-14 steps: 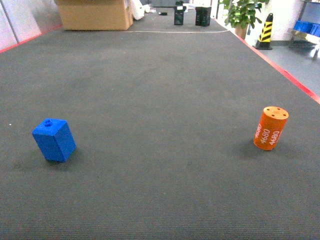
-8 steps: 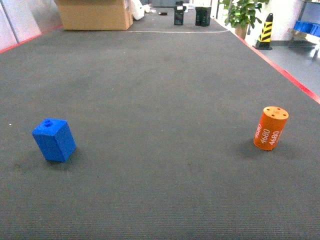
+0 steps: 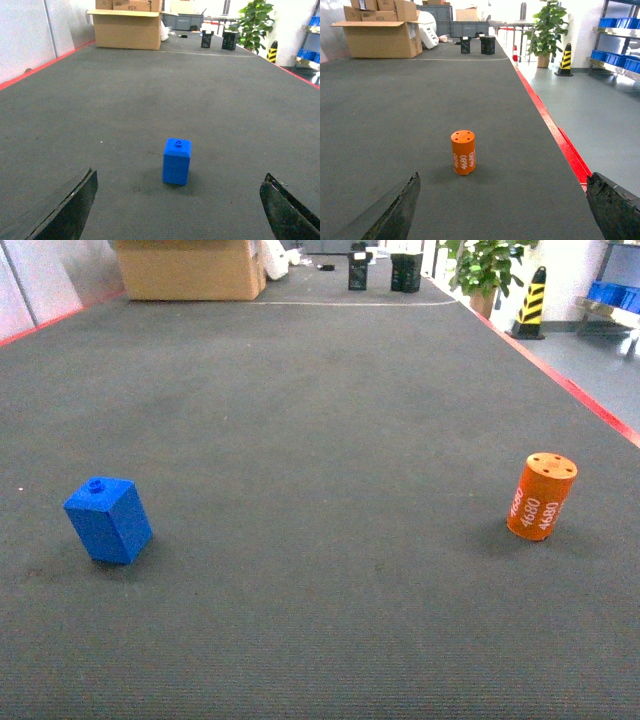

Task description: Sort blue parts and orange caps into right shelf containers

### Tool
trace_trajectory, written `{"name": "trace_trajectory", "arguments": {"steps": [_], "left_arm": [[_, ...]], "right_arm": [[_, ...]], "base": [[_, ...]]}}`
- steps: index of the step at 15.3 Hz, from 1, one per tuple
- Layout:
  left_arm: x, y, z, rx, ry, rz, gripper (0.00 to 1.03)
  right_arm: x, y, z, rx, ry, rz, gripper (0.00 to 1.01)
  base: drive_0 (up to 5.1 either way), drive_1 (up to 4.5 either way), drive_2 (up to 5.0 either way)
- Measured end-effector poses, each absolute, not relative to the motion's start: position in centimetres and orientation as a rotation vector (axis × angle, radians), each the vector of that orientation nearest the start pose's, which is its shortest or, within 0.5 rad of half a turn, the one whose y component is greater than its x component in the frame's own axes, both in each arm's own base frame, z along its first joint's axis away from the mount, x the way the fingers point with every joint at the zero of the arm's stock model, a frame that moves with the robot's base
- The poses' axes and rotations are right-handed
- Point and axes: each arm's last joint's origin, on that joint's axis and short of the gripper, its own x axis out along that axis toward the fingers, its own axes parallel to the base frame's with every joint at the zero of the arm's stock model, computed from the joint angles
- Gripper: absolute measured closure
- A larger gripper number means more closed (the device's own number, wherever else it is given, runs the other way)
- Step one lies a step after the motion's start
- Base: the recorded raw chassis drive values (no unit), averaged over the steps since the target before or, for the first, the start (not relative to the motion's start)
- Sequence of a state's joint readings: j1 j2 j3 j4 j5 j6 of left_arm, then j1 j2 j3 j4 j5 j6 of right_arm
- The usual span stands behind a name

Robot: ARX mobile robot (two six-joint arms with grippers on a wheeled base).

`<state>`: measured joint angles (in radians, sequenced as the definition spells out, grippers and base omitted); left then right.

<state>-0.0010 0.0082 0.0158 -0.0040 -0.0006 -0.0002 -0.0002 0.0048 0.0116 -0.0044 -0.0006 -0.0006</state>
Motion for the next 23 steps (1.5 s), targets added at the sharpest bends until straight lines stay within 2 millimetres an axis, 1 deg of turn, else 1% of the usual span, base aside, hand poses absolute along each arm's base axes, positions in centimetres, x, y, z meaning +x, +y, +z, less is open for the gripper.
{"name": "trace_trajectory", "arguments": {"steps": [23], "left_arm": [[9.72,-0.01,16.79,0.0,-0.004,0.0,0.05]], "right_arm": [[9.73,0.0,16.67,-0.001,-0.003,0.0,0.03]], "base": [[0.0,0.0,0.0]]}}
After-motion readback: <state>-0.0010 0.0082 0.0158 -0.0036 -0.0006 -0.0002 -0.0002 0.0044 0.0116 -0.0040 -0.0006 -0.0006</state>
